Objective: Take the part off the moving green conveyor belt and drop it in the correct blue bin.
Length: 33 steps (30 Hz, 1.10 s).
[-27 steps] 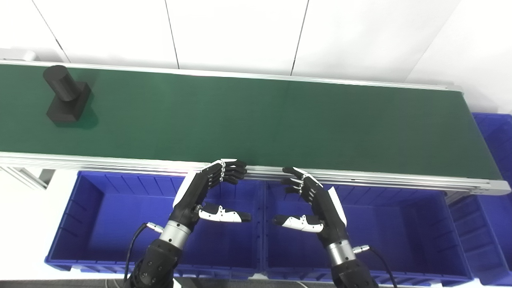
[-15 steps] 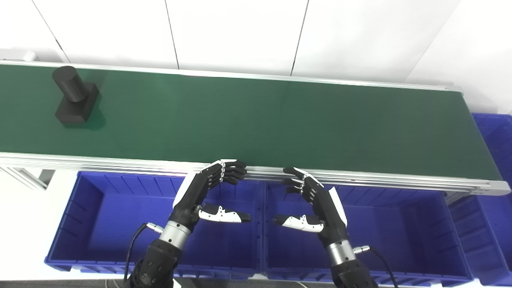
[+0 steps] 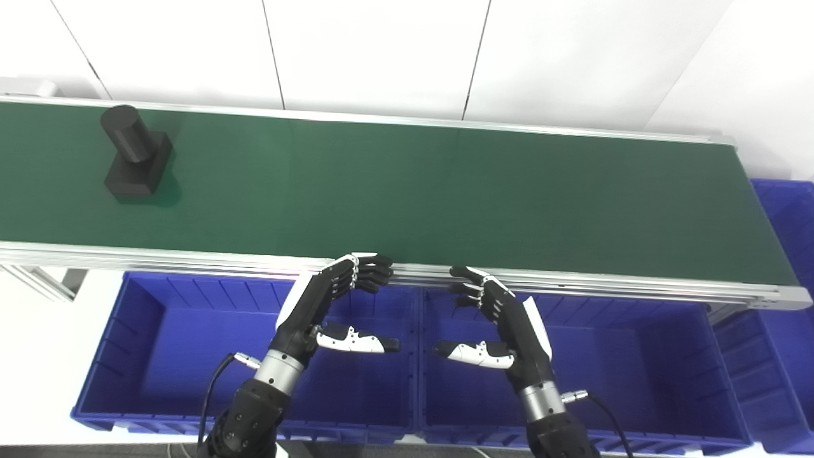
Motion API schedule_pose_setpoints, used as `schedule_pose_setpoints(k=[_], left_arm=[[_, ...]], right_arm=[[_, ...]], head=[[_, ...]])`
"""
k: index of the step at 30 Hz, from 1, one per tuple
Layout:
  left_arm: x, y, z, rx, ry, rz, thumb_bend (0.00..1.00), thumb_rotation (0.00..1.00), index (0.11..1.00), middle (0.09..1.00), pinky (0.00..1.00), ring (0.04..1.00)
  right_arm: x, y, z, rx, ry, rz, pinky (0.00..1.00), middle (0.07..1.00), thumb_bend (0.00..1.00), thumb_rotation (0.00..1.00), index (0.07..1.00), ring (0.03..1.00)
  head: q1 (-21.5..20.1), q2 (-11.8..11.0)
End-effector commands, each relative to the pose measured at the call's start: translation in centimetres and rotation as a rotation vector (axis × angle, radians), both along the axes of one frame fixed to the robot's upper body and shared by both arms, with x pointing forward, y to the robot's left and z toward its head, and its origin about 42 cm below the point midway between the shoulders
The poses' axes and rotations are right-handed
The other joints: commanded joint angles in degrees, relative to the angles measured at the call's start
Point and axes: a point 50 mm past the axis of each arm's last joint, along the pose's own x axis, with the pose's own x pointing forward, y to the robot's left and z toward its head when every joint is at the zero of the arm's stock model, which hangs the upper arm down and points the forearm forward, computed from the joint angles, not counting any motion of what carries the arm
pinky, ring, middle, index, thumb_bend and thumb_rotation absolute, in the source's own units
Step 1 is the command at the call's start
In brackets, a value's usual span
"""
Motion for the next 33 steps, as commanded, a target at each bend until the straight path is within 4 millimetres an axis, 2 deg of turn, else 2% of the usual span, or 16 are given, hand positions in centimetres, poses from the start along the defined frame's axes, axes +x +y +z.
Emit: schedule_pose_setpoints(k=[1, 5, 8, 9, 12, 13, 15, 19, 26, 33], left_arm=[[0.8, -0.2, 1.1, -0.022, -0.064, -0.002, 0.87, 0.0, 0.7, 0.685, 0.63, 0.66], [0.8, -0.4, 0.6, -0.025, -0.055, 0.001, 0.87, 0.0, 0.698, 0.683, 0.62, 0.657], [0.7, -0.6, 0.1, -0.018, -0.058, 0.003, 0.88, 0.0, 0.694, 0.681, 0.62, 0.654], [0.7, -0.7, -0.1, -0.016, -0.059, 0.002, 0.88, 0.0, 0.693, 0.68, 0.62, 0.654], [0.8, -1.0, -0.7, -0.007, -0.05, 0.002, 0.89, 0.0, 0.689, 0.678, 0.61, 0.651], [0.8, -1.1, -0.8, -0.005, -0.046, 0.001, 0.89, 0.0, 0.688, 0.678, 0.61, 0.651], [0.8, -1.3, -1.2, 0.002, -0.034, 0.001, 0.89, 0.0, 0.687, 0.679, 0.61, 0.651], [0.9, -1.6, -1.9, 0.014, -0.017, -0.001, 0.89, 0.0, 0.687, 0.679, 0.62, 0.652], [1.1, -2.1, -2.4, 0.038, -0.008, 0.01, 0.91, 0.0, 0.676, 0.666, 0.6, 0.64], [1.3, -2.3, -2.6, 0.055, -0.013, 0.015, 0.92, 0.0, 0.671, 0.661, 0.58, 0.632]], right_arm=[[0.5, 0.2, 1.0, 0.019, -0.075, 0.0, 0.68, 0.831, 0.89, 0.28, 0.756, 0.749], [0.5, 0.0, 0.6, 0.012, -0.061, 0.0, 0.67, 0.828, 0.88, 0.27, 0.755, 0.745], [0.5, -0.3, 0.0, 0.01, -0.039, -0.002, 0.66, 0.825, 0.88, 0.26, 0.753, 0.747], [0.5, -0.3, -0.1, 0.012, -0.033, -0.002, 0.67, 0.827, 0.88, 0.26, 0.754, 0.748], [0.6, -0.7, -0.7, 0.011, -0.011, -0.002, 0.68, 0.832, 0.89, 0.27, 0.759, 0.751], [0.6, -0.8, -0.8, 0.009, -0.006, -0.002, 0.67, 0.834, 0.89, 0.28, 0.762, 0.751], [0.6, -1.1, -1.2, 0.008, 0.009, -0.005, 0.67, 0.834, 0.89, 0.28, 0.762, 0.751], [0.7, -1.5, -1.9, 0.007, 0.036, -0.012, 0.66, 0.825, 0.9, 0.27, 0.757, 0.744], [1.1, -1.9, -2.4, 0.019, 0.058, -0.009, 0.65, 0.818, 0.92, 0.25, 0.744, 0.737], [1.2, -2.0, -2.4, 0.022, 0.059, -0.004, 0.64, 0.809, 0.93, 0.25, 0.734, 0.727]], head=[[0.3, -0.4], [1.8, -2.0], [3.6, -4.4], [3.6, -4.4], [4.8, -6.9], [4.8, -6.9], [6.3, -8.6], [7.8, -10.6], [9.1, -13.2], [9.8, -13.3]])
